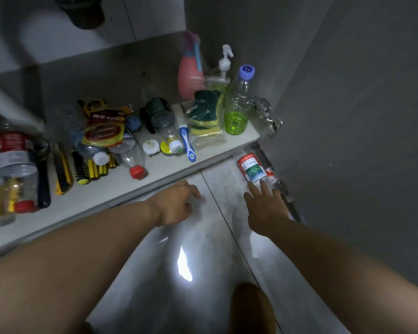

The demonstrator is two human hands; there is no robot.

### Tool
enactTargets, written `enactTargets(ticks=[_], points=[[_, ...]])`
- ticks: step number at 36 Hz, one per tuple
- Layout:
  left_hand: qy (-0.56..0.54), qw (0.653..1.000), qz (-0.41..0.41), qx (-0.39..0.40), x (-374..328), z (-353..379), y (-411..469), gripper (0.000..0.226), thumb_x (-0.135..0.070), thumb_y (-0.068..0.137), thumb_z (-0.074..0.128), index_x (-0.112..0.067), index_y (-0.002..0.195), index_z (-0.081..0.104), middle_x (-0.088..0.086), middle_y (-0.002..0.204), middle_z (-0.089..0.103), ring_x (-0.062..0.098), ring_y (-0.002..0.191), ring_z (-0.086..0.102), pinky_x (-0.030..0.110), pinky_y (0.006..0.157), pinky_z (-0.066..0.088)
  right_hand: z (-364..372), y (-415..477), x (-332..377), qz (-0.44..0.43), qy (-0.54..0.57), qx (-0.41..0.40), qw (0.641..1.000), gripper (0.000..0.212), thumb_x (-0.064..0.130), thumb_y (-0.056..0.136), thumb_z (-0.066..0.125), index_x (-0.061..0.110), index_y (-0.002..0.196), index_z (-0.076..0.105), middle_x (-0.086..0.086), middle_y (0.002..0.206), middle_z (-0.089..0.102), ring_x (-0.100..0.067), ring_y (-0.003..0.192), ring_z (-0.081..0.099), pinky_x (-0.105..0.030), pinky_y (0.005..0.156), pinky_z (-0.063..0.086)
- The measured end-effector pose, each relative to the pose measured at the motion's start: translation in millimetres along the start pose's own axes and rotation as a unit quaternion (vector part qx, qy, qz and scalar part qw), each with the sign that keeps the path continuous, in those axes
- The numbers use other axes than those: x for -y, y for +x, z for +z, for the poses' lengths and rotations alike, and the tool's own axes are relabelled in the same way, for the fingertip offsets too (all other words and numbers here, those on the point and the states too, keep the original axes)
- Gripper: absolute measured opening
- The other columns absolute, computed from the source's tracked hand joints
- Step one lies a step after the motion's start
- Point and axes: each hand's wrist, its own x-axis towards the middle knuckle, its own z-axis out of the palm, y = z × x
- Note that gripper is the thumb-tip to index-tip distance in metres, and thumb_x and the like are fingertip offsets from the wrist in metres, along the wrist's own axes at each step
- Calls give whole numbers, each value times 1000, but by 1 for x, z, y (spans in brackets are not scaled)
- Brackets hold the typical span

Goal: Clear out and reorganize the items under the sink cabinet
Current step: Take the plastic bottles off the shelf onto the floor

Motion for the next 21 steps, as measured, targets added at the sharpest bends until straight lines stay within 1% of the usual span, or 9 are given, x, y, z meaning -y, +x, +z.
enactTargets(ticks=[3,6,8,10,11,13,15,18,21], points=[[17,1000,4,-16,10,-17,-22,45,-12,96,52,-25,139,55,1,142,47,19,128,50,31,107,42,-16,-4,8,-50,68,-27,996,59,35,95,58,22,149,38,-6,165,20,-33,150,24,-50,118,32],[21,999,2,-33,22,-35,-46,43,-10,95,52,-24,135,58,0,137,50,19,122,53,34,104,46,-46,-11,22,-103,145,-45,983,46,24,93,60,20,138,54,-2,149,41,-24,131,47,-41,106,47],[34,998,0,-46,31,-47,-60,40,-11,95,52,-25,131,60,1,130,52,20,115,56,37,101,48,-68,-15,34,-132,165,-55,976,37,19,94,58,18,131,60,-1,136,48,-22,120,53,-37,98,51],[34,997,-1,-63,40,-59,-73,34,-12,95,52,-27,125,63,0,123,54,20,110,58,39,98,49,-91,-20,47,-158,163,-67,972,32,19,95,56,18,127,62,-1,130,49,-20,113,56,-35,91,52],[31,997,-2,-73,46,-66,-79,32,-12,96,53,-26,122,64,-1,123,55,20,111,58,39,99,49,-103,-22,54,-167,162,-74,970,31,20,96,55,19,126,62,0,130,49,-20,111,57,-33,89,52],[25,995,-5,-95,57,-78,-89,33,-11,94,54,-25,122,65,0,127,57,20,117,57,38,103,47,-125,-23,69,-177,162,-93,966,30,21,95,53,22,124,61,2,131,48,-20,111,58,-29,83,48],[4,991,-15,-130,70,-88,-97,35,-9,92,54,-25,120,67,-1,127,58,19,118,57,34,105,46,-146,-21,83,-169,171,-119,963,32,22,94,53,23,125,60,1,133,47,-22,114,56,-30,81,45],[-13,982,-33,-187,91,-97,-101,32,-10,91,56,-28,115,68,-1,123,60,18,112,59,32,101,48,-172,-7,101,-135,209,-156,956,39,22,92,56,22,131,54,-4,138,44,-27,121,52,-34,89,48],[-54,963,-51,-259,112,-96,-102,30,-6,88,57,-25,110,68,1,119,60,21,108,61,33,95,50,-190,16,114,-76,227,-171,956,52,24,90,60,19,139,44,-12,144,37,-33,128,47,-41,96,49]])
